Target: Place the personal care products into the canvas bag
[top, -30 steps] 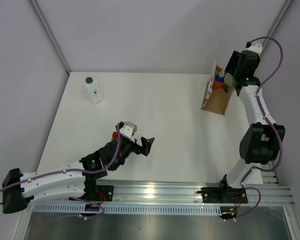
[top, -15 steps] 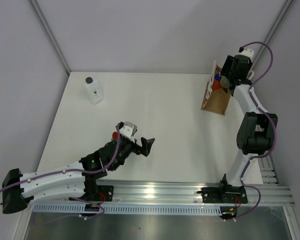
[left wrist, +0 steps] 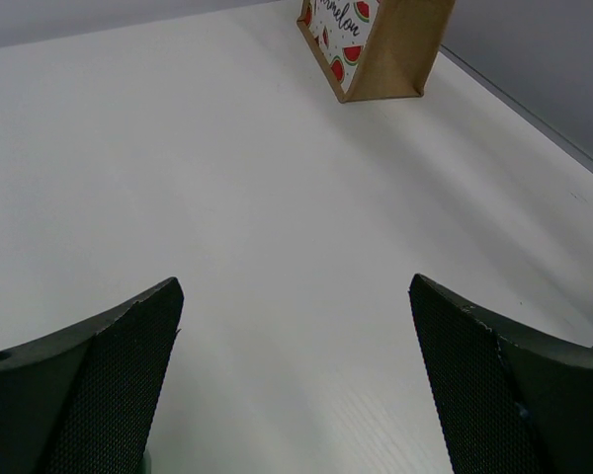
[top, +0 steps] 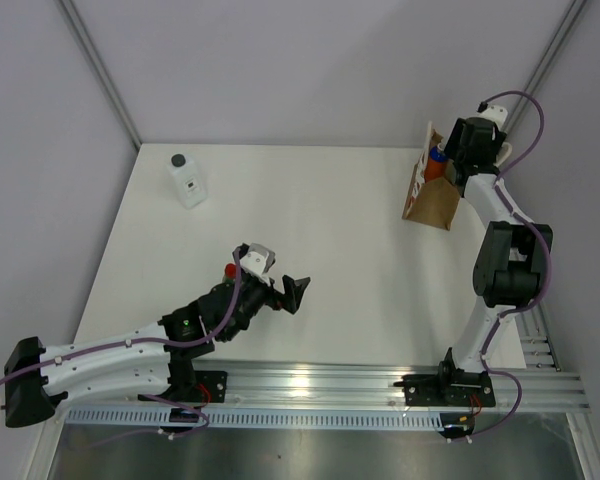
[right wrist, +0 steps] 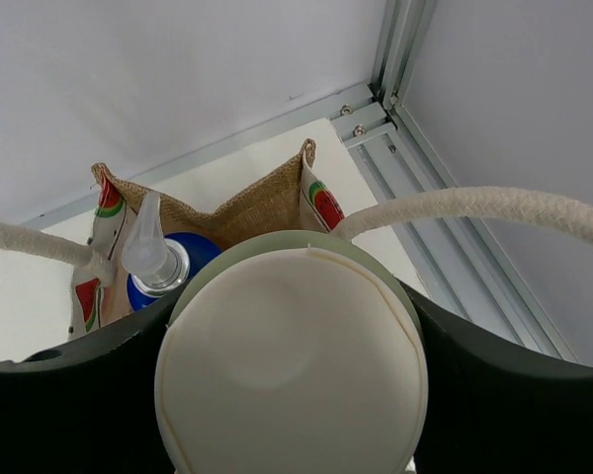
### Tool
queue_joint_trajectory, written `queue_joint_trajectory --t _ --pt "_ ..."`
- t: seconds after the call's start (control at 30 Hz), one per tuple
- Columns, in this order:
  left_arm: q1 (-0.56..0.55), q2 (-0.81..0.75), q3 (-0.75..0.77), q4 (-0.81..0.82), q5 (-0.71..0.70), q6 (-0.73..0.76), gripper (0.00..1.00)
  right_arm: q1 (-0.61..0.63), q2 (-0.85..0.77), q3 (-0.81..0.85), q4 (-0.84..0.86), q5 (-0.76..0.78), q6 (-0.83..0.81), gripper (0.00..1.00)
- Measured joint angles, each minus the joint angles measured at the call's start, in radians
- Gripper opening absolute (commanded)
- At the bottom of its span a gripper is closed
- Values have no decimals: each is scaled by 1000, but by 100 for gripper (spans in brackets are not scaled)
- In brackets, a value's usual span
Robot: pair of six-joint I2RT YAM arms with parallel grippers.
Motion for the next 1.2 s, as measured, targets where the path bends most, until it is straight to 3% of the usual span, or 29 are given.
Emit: queue_joint_trajectory --t 0.6,0.7,0.73,0.77,0.83,1.03,1.2 --pt "0 25 12 -15 13 -1 99 -35 140 1 122 -34 9 1" --pt "0 25 12 -16 13 -1 99 -38 156 1 139 -37 13 6" --pt "0 26 12 -16 13 -1 99 -38 159 1 144 -37 13 10" --pt "0 26 12 -16 13 -1 99 -38 162 1 150 -37 13 21" --pt "0 29 13 -15 13 -1 99 -38 164 1 152 -37 13 23" --pt "0 32 13 -16 13 -1 99 -40 175 1 169 -45 18 47" --pt "0 32 13 -16 14 -1 99 -41 190 1 165 -60 24 53"
